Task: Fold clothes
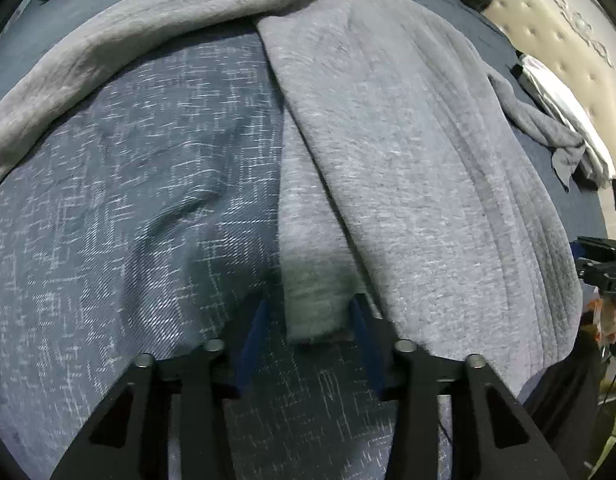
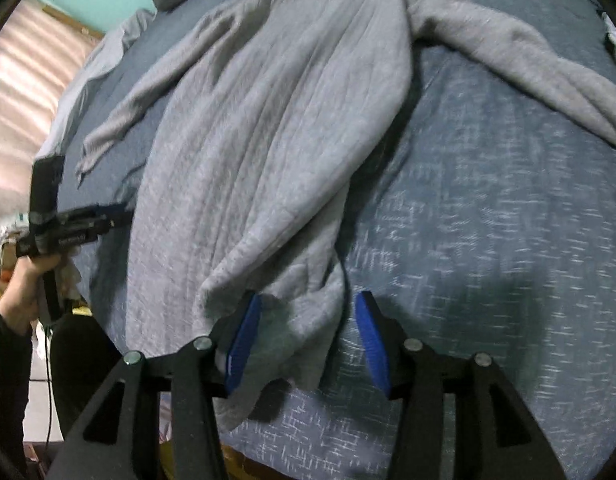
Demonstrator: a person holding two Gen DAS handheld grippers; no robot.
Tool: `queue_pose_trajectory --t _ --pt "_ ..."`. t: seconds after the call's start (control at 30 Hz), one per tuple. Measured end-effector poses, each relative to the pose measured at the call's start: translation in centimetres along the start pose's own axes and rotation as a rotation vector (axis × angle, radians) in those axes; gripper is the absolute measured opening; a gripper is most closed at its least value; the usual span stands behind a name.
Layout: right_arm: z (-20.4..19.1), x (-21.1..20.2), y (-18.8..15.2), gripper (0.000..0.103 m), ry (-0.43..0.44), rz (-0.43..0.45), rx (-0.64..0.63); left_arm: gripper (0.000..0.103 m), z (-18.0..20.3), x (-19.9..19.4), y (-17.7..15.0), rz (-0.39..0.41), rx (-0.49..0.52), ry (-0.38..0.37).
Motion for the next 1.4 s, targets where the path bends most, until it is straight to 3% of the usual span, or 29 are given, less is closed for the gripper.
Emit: queue_pose_trajectory --t 0.13,0.17,0.23,0.33,0.67,0.77,0.9,1.0,1.17,1.27,1.33,1.4 --pt "-0.4 1.5 -0.4 0.047 0.025 -0.033 -0.002 0.013 0.6 0.0 0.0 0.008 0.034 -0.010" --pt "-0.6 1.7 -0.5 0.042 0.032 -0.033 -0.010 0.010 0.8 -0.1 0.0 0.011 0.043 -0.011" --pt "-1.2 1.8 -0.5 0.016 0.030 -0.027 -0.026 0.008 0.9 -0.7 0.0 0.021 0.053 -0.010" --pt "-2.0 1.2 -0.4 0.006 0.011 -0.001 -0.060 0.007 0.8 -2.5 -0.3 0.050 0.056 -0.020" --pt "-1.2 -7.5 -0.1 0.005 0.011 0.162 -0.028 0.007 -0.3 -10.7 -2.7 0.157 0.050 -0.082" --pt "-0.5 -9.0 -0.5 0.004 0.027 0.191 0.005 0.000 -1.1 -12.2 -3.3 0.173 0.076 -0.078" --pt "0.6 -10.5 -1.1 0.004 0.042 0.219 0.055 0.000 -2.3 -11.0 -4.3 0.142 0.055 -0.063" --pt "2.3 -8.9 -1.6 0.005 0.022 0.194 0.114 0.000 -2.4 -9.9 -4.9 0.125 0.014 -0.076" --pt "3.4 -6.2 -2.0 0.005 -0.048 0.166 0.125 0.001 -0.2 -8.3 -4.6 0.108 0.045 -0.078" --pt "4.1 -5.3 -2.0 0.008 -0.062 0.153 0.140 0.010 1.9 -6.6 -3.7 0.090 0.071 -0.071" --pt "4.2 -5.3 -2.0 0.011 -0.097 0.151 0.138 0.025 3.3 -6.1 -3.5 0.089 0.095 -0.070" --pt "4.4 -5.6 -2.1 0.016 -0.136 0.156 0.125 0.030 5.0 -5.3 -3.2 0.087 0.132 -0.064"
Point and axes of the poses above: each gripper's, at about its wrist camera, not at the fingertips, and x roughly the way its jaws point, z to its right, y to its top, the point moved 3 cm from there along x, roughly the way its jaws point, and after that the axes turned 9 degrees about y, right-handed, at the moved point
